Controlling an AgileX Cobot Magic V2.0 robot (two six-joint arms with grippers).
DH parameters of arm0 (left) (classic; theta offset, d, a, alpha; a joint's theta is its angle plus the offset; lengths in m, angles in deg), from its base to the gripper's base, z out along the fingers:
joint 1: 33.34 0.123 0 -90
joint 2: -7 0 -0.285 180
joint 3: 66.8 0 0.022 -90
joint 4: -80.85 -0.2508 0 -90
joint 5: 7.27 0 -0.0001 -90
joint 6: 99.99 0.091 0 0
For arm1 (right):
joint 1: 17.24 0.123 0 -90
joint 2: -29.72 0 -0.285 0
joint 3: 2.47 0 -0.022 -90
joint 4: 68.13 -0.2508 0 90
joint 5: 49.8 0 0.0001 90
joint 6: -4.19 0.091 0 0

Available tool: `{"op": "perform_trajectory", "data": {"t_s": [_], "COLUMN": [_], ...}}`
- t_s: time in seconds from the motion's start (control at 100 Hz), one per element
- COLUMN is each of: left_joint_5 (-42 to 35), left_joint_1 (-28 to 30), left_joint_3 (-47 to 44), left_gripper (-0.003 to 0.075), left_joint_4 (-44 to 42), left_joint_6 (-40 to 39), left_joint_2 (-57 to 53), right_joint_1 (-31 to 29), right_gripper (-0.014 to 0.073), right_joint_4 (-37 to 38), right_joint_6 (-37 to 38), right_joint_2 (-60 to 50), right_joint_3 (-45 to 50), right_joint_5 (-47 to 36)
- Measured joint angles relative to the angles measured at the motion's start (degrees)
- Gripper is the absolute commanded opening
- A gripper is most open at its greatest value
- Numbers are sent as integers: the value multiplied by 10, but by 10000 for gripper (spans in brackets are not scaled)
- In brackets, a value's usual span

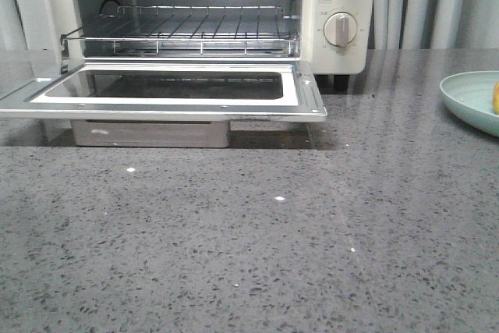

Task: Put bread in oven
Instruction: 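Pull the oven door down and open with the left gripper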

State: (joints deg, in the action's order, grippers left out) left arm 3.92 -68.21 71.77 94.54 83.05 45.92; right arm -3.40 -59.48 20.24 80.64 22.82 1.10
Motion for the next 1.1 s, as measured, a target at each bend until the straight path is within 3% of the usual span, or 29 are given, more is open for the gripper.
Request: {"op": "perform_trajectory", "data": {"t_s": [0.31, 0.41, 0.53, 0.62, 0.82, 1.1], "left_joint_5": [21, 21, 21, 23, 29, 30], "left_joint_1": [25, 25, 25, 25, 25, 25], "left_joint_3": [14, 14, 15, 15, 15, 15], "left_gripper": [-22, -22, -22, -22, -22, -22], "left_joint_4": [-13, -13, -13, -13, -13, -13], "left_joint_6": [1, 1, 1, 1, 1, 2], "left_joint_2": [-19, -25, -28, -28, -28, -28], "right_joint_1": [0, 0, 0, 0, -8, -78], "right_gripper": [-46, 49, 234, 311, 309, 309], "right_joint_4": [65, 69, 72, 76, 100, 72], "right_joint_6": [0, 0, 0, 0, 0, 2], "right_joint_2": [163, 210, 258, 285, 331, 390], "right_joint_3": [-135, -169, -191, -200, -201, -201], "right_joint_5": [76, 93, 99, 101, 100, 97]}}
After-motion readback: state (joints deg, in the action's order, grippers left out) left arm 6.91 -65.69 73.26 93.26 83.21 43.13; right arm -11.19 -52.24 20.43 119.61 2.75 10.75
